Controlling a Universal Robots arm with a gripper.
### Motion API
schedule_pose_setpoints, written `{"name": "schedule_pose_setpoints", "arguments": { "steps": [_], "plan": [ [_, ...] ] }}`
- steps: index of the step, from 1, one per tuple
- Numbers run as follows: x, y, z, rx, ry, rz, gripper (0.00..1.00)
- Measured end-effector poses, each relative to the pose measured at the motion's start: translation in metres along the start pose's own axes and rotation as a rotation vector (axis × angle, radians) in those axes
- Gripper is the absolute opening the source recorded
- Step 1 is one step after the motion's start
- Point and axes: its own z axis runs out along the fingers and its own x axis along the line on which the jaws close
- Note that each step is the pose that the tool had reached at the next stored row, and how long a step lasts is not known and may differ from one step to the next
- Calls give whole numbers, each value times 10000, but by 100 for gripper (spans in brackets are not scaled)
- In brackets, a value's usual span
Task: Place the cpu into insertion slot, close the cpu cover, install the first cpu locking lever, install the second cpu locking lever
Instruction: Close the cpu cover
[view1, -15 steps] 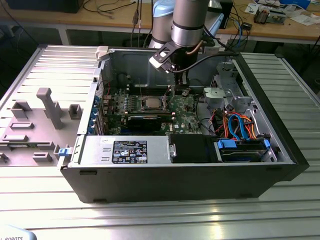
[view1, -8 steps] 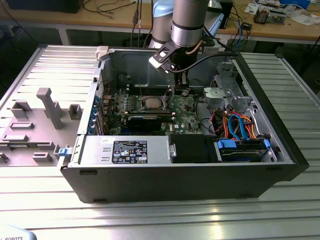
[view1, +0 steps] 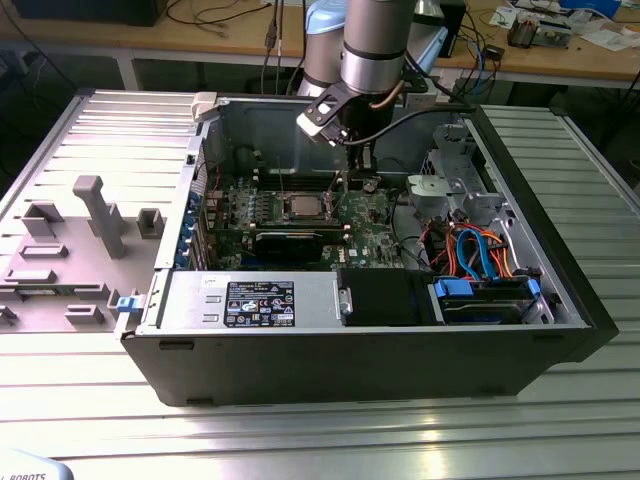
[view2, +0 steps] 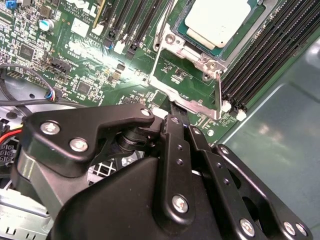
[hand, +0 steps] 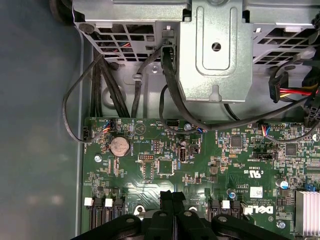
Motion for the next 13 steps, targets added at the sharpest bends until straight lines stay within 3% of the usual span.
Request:
{"name": "schedule_pose_setpoints", "arguments": {
  "steps": [13],
  "plan": [
    [1, -40, -1, 0, -1, 0, 11]
  ]
}}
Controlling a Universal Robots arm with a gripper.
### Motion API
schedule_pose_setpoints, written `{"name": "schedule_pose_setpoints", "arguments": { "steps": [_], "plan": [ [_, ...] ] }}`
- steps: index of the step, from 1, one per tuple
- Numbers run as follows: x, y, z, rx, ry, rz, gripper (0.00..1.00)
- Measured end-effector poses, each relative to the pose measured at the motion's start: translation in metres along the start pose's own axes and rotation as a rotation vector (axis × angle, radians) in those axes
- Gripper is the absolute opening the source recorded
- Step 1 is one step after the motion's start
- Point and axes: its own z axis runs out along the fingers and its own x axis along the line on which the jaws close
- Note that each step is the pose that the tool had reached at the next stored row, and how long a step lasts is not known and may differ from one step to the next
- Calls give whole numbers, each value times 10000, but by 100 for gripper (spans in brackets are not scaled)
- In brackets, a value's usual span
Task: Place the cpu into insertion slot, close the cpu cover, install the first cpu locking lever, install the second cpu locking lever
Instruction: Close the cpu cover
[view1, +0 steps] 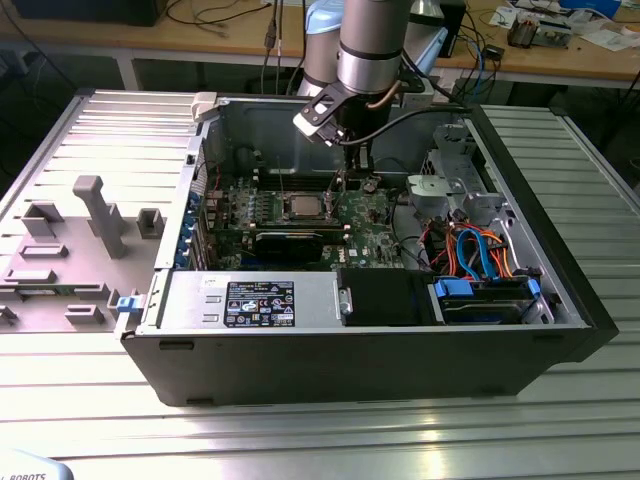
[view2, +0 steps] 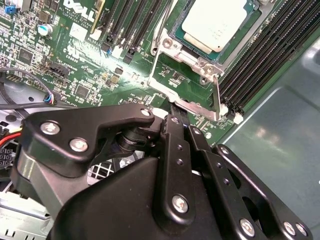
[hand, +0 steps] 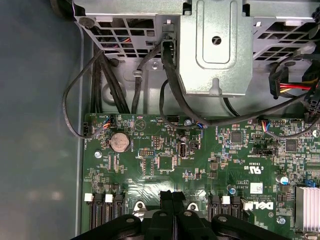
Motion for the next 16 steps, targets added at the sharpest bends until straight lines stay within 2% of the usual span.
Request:
{"name": "schedule_pose_setpoints", "arguments": {
  "steps": [16],
  "plan": [
    [1, -31, 0, 0, 0, 1, 11]
  ]
}}
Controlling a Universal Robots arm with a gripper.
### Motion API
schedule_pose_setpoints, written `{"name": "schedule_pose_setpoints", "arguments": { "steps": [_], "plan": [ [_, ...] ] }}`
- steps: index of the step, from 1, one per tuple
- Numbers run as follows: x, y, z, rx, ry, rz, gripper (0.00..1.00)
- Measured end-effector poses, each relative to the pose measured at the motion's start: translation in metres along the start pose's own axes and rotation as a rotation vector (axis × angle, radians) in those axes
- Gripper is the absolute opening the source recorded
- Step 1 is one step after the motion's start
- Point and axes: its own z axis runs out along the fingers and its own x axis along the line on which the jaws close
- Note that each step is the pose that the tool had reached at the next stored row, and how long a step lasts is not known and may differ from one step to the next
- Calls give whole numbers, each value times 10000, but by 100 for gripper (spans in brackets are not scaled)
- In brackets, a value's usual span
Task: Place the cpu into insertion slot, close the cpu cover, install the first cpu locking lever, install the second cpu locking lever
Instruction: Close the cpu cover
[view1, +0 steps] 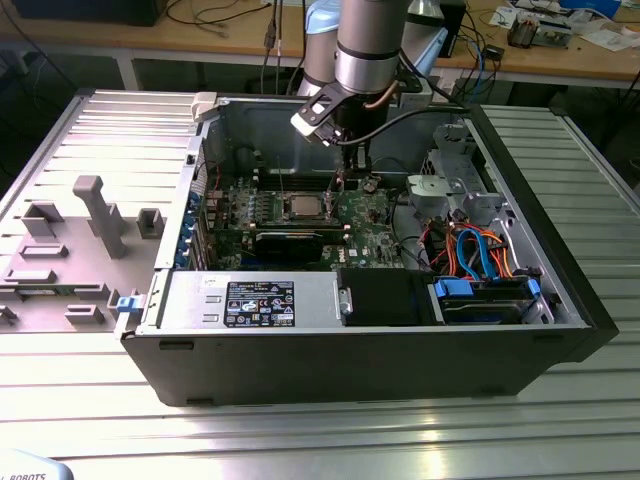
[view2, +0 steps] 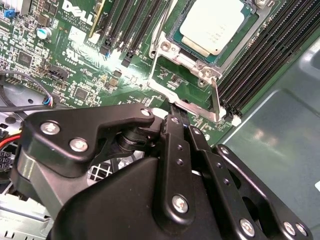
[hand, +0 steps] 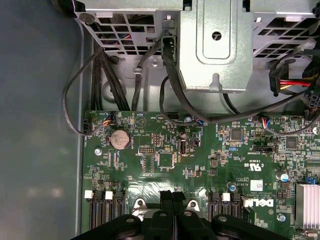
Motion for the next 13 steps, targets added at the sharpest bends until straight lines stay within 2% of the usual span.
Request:
{"name": "schedule_pose_setpoints", "arguments": {
  "steps": [13],
  "plan": [
    [1, -24, 0, 0, 0, 0, 11]
  ]
}}
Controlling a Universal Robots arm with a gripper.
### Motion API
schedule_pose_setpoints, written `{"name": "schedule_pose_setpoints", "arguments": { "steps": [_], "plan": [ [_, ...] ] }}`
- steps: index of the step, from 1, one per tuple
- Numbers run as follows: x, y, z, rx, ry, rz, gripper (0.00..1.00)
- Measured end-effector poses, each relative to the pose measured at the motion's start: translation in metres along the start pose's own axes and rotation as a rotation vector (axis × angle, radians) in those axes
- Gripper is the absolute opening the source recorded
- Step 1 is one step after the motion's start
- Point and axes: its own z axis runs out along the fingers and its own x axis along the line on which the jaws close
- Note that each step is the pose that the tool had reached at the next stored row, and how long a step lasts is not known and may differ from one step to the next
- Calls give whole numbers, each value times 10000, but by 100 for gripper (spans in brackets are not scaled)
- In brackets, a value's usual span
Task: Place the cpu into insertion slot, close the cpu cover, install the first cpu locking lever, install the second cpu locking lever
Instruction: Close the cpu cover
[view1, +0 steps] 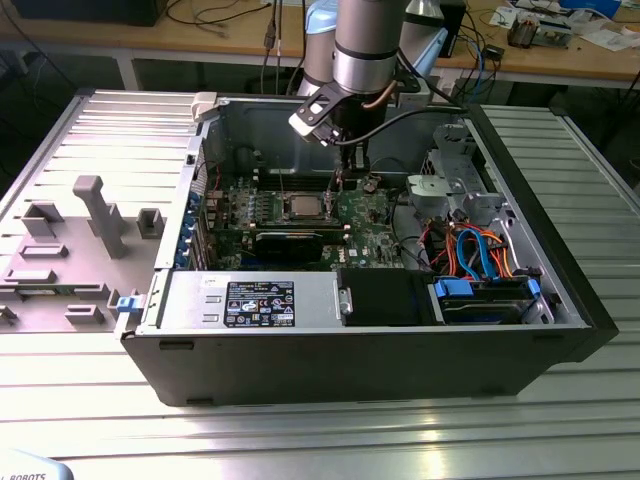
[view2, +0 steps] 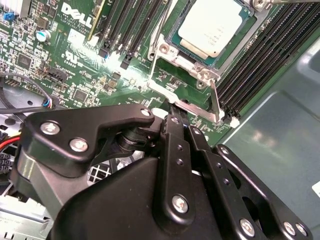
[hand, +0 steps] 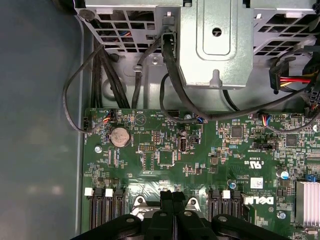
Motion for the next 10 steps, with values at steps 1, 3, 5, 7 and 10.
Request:
{"name": "schedule_pose_setpoints", "arguments": {
  "steps": [1, 3, 5, 7, 10],
  "plan": [
    [0, -5, 0, 0, 1, 0, 11],
    [1, -13, 0, -1, 2, 0, 11],
    [1, -20, 0, -1, 1, 0, 11],
    [1, -27, -1, 0, 1, 0, 11],
    [1, -40, -1, 0, 1, -1, 11]
  ]
}}
